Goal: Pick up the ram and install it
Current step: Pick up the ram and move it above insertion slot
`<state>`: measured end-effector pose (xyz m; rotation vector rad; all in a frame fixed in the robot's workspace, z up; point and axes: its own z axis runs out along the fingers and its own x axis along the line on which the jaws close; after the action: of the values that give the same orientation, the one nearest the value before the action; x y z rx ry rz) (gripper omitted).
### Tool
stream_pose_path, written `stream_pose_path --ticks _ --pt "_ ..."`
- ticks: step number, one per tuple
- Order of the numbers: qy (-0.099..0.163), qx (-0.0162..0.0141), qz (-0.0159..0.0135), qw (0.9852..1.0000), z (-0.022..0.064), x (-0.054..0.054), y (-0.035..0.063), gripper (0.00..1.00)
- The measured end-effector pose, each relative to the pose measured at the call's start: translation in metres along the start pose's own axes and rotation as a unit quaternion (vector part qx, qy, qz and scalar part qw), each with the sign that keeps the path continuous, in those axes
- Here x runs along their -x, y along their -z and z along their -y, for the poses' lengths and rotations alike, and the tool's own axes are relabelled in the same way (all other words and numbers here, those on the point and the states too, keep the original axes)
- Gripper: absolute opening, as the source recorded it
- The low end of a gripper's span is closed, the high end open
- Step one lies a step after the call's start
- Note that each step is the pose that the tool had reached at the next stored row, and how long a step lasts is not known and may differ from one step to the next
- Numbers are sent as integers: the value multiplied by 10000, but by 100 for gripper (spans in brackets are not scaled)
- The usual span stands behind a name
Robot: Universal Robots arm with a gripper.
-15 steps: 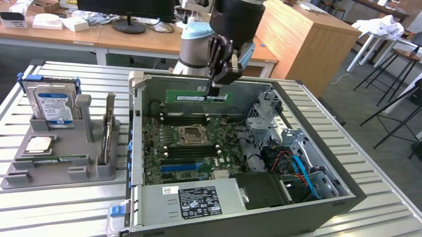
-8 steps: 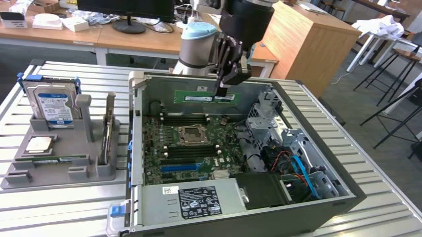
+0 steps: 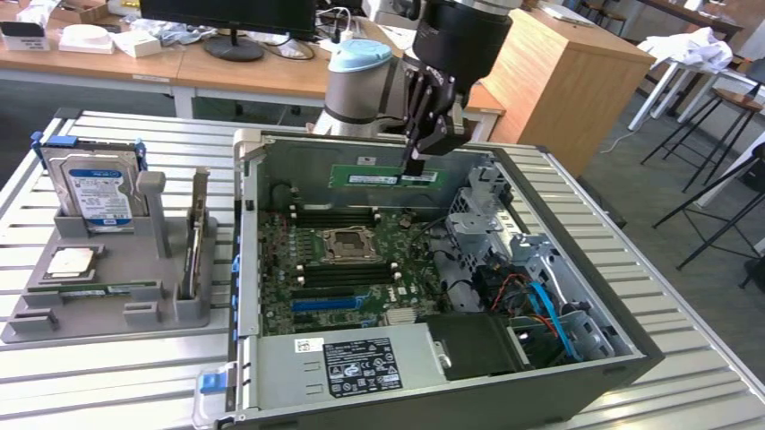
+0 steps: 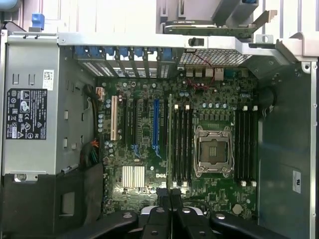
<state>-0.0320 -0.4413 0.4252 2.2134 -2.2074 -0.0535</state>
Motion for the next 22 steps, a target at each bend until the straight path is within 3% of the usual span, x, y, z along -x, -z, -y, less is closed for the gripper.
stream_pose_path --ticks 10,13,14,22 --pt "0 -4 3 10000 0 55 -9 11" --pt "1 -31 40 10000 3 369 -53 11" --pt "1 -35 43 10000 3 396 -57 11" --pt "2 -37 43 10000 4 407 -70 11"
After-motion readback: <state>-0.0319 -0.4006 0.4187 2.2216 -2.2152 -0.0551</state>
